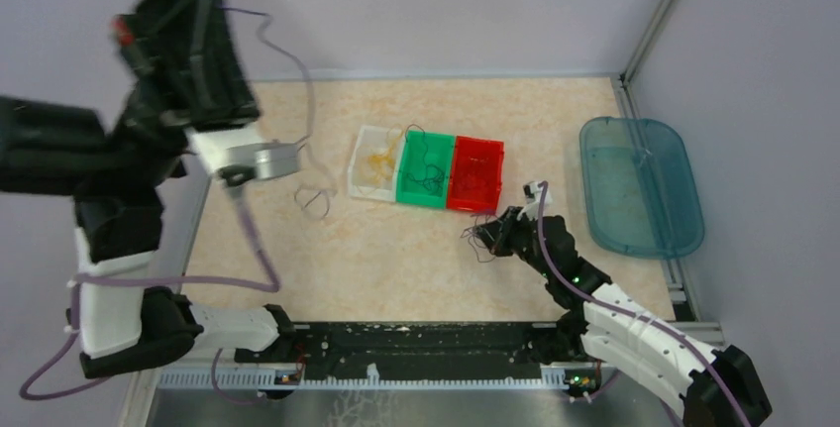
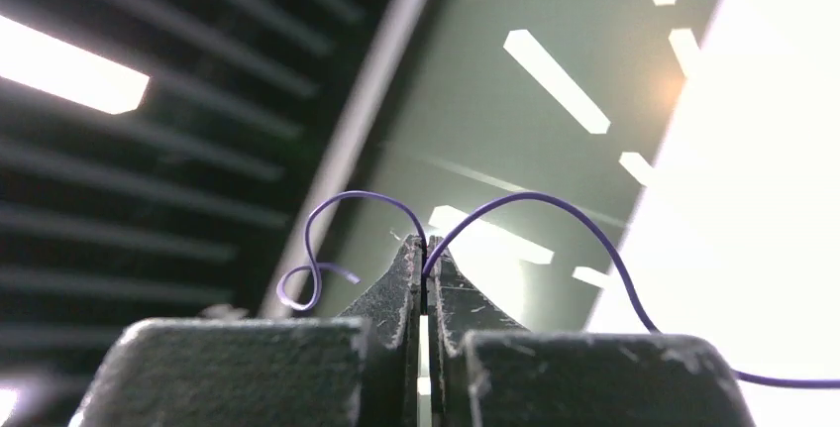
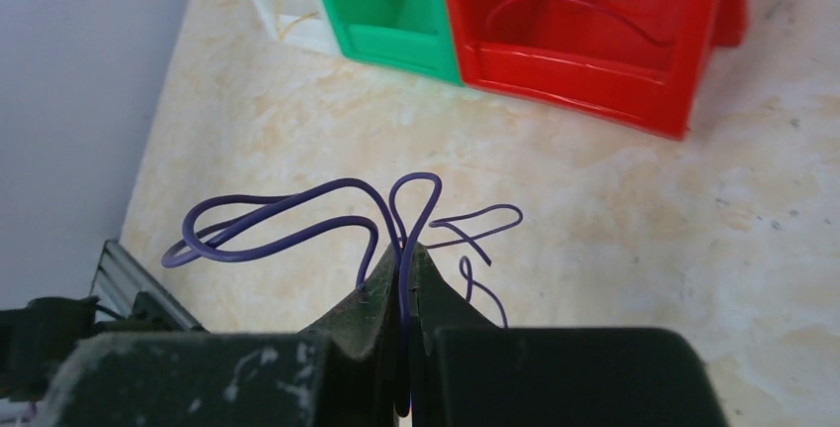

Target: Untangle the cables

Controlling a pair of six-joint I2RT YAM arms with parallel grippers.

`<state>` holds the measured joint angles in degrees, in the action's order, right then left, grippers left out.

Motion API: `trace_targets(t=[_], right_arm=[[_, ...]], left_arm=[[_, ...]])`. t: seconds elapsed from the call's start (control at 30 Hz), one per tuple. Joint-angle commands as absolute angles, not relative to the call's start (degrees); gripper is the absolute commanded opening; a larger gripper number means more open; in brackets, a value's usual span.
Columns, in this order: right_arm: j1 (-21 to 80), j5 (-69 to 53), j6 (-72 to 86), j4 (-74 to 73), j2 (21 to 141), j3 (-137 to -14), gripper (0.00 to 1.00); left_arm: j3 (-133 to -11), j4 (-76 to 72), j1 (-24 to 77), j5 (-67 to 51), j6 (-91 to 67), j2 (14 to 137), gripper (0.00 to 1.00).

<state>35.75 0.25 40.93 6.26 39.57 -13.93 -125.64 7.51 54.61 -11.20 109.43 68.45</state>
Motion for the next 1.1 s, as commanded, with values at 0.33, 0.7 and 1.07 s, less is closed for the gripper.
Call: trace_targets(t=[0.33, 0.7, 1.07], right_arm=[[35.4, -3.1, 37.8, 12.4, 35.1, -16.1, 0.00], [35.3, -0.9, 37.5, 10.2, 31.6, -16.0, 0.00], [35.3, -1.8, 38.3, 12.1, 32.6, -14.5, 0.00]], left_arm=[[-104.9, 15.9, 54.4, -2.9, 97.2, 71.4, 0.00], [-99.8, 4.6, 47.4, -5.2, 84.9, 77.3, 0.00], [-104.0, -1.8, 42.9, -5.2, 75.2, 81.8, 0.00]])
